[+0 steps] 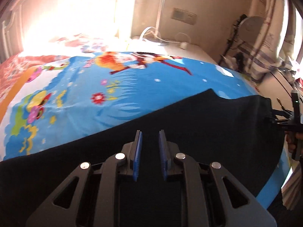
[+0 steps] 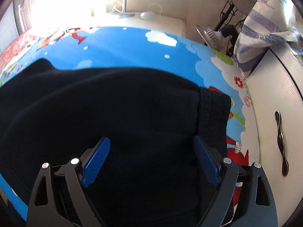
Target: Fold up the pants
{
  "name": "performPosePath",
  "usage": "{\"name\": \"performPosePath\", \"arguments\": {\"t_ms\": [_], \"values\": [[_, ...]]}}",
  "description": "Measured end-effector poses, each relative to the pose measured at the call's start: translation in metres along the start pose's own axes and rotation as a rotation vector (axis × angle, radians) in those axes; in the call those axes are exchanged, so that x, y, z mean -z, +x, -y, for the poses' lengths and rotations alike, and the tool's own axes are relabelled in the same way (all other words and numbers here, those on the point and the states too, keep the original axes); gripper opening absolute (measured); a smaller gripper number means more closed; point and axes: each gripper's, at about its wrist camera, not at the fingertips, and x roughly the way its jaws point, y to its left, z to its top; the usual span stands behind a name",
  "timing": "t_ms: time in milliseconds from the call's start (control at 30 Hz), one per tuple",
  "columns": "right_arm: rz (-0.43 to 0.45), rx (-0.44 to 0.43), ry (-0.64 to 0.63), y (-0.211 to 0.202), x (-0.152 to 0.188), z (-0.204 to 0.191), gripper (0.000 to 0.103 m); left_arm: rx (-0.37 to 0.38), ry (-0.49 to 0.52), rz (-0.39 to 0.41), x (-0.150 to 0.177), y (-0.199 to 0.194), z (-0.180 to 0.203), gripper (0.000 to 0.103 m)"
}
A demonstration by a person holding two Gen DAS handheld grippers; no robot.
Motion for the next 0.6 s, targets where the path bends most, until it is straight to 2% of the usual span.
{"name": "performPosePath", "arguments": {"t_ms": [100,167,233,267,300,333,367,400,433,467,500,533,567,600], "values": [[0.043,0.048,-0.019,-0.007,0.026,0.006,0.089,0.087,0.17,-0.047,-0.02,0.051,0.071,0.021],[0.041,0.012,0.042,-0.007,0.031,0.019,0.09,0.116,0.245,-0.105,-0.028,0.088,0.097,0.021],[0.05,-0.013,0.069,-0.004,0.035,0.026,0.091,0.052,0.301,-0.138,-0.033,0.122,0.099,0.015],[0.059,-0.016,0.073,-0.004,0.036,0.027,0.091,0.061,0.26,-0.146,-0.041,0.125,0.092,0.011],[0.067,-0.016,0.074,-0.003,0.037,0.027,0.091,0.032,0.224,-0.154,-0.048,0.124,0.088,0.002],[0.073,-0.013,0.074,-0.003,0.037,0.026,0.092,-0.057,0.231,-0.105,-0.053,0.116,0.089,0.001],[0.079,-0.013,0.078,-0.003,0.037,0.025,0.092,-0.089,0.239,-0.061,-0.057,0.105,0.092,0.0],[0.083,-0.013,0.082,-0.002,0.038,0.025,0.093,-0.016,0.218,-0.058,-0.061,0.1,0.096,0.001],[0.085,-0.014,0.085,-0.002,0.037,0.025,0.095,0.06,0.204,-0.063,-0.063,0.098,0.101,0.007],[0.088,-0.013,0.087,-0.002,0.037,0.024,0.096,0.113,0.21,-0.072,-0.064,0.1,0.11,0.009],[0.091,-0.013,0.088,-0.002,0.038,0.024,0.096,0.128,0.224,-0.092,-0.063,0.109,0.119,0.016],[0.095,-0.014,0.086,-0.002,0.038,0.024,0.096,0.083,0.242,-0.131,-0.062,0.125,0.125,0.018],[0.1,-0.016,0.086,-0.003,0.039,0.024,0.096,-0.006,0.266,-0.152,-0.062,0.14,0.128,0.015],[0.105,-0.018,0.088,-0.004,0.041,0.025,0.096,-0.051,0.253,-0.128,-0.065,0.144,0.126,0.005]]}}
